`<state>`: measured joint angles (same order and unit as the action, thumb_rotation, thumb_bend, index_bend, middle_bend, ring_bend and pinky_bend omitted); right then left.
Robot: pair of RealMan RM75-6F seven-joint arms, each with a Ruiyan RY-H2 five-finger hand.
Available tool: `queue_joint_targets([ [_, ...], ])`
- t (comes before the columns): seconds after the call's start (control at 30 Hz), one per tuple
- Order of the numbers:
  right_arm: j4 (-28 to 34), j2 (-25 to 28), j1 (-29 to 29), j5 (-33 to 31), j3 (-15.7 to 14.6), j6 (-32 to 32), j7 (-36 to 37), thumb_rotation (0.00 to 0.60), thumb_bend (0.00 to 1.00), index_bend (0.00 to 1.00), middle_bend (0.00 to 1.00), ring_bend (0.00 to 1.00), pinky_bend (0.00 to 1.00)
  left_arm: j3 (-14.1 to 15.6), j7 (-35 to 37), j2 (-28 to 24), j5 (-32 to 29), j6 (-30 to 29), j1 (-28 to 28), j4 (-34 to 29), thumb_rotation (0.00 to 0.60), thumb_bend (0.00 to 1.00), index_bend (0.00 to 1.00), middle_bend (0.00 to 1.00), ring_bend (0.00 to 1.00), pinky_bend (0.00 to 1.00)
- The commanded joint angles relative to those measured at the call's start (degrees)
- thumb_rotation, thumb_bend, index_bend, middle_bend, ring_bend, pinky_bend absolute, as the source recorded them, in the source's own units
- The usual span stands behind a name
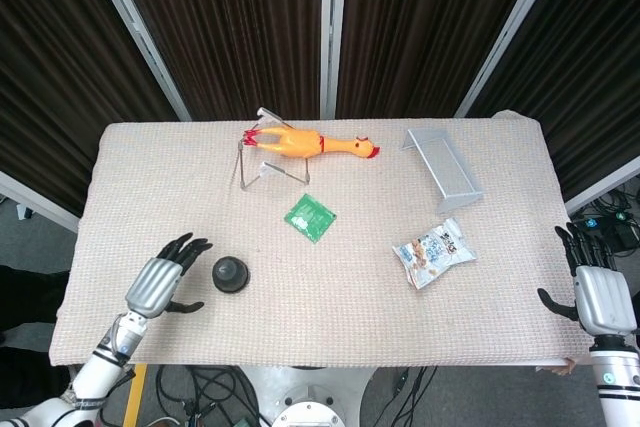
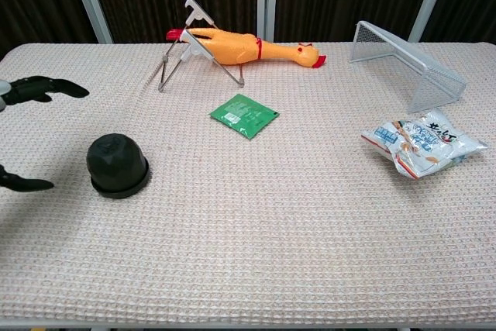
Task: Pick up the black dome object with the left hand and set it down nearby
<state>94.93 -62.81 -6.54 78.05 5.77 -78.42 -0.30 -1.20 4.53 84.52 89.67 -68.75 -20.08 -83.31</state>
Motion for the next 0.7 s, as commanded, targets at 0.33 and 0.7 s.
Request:
queue_joint_targets([
  [0.33, -0.09, 0.35, -0.12, -0.42, 0.19, 0.36, 0.86, 0.600, 0.12, 0.00, 0.00, 0.00, 0.00, -0.89, 3.50, 5.78, -3.08, 5.60, -3.85, 6.61, 0.600, 0.04, 0.12, 0.14, 0.05, 0.15],
  [0.7, -0.30, 0.28, -0.15, -0.91, 0.20, 0.66, 0.89, 0.600, 0.13, 0.00, 0.00, 0.00, 0.00, 0.10, 7.59, 10.09, -1.87, 6.78, -5.98, 12.92, 0.600, 0.04, 0.12, 0.15, 0.05, 0.16],
])
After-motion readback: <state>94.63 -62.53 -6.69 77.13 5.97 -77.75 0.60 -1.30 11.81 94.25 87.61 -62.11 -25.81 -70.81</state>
